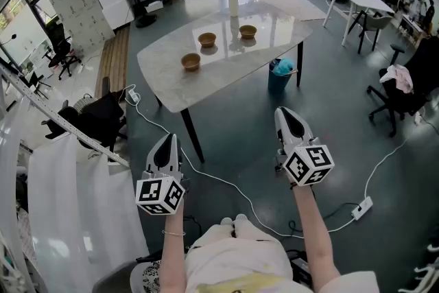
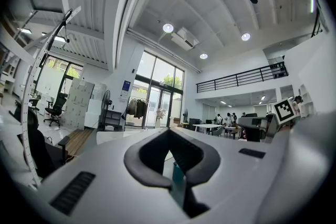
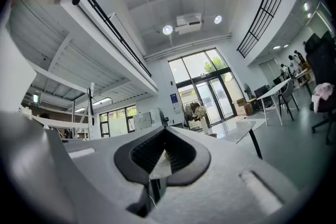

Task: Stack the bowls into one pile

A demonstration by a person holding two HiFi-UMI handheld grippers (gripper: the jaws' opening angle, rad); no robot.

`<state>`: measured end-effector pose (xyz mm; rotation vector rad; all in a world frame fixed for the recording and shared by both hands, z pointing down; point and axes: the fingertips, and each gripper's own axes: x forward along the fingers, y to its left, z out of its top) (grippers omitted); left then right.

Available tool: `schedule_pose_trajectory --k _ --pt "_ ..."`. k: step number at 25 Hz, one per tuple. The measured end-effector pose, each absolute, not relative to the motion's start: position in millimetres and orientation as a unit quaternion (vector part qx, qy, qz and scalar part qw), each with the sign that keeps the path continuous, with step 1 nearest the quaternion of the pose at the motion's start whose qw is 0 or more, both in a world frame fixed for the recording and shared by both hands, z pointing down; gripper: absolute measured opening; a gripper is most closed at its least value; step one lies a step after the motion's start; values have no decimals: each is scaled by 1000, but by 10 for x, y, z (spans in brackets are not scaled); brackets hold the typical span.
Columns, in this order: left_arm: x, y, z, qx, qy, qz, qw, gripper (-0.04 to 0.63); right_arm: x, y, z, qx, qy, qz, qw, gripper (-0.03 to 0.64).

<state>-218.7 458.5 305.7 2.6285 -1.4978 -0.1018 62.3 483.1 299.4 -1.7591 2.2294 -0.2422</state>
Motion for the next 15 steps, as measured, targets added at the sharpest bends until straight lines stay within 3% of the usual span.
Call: schedule_pose_trajectory --k 15 --pt "-2070 4550 3221 863 -498 -26 75 0 650 4726 3156 -601 786 -86 117 6"
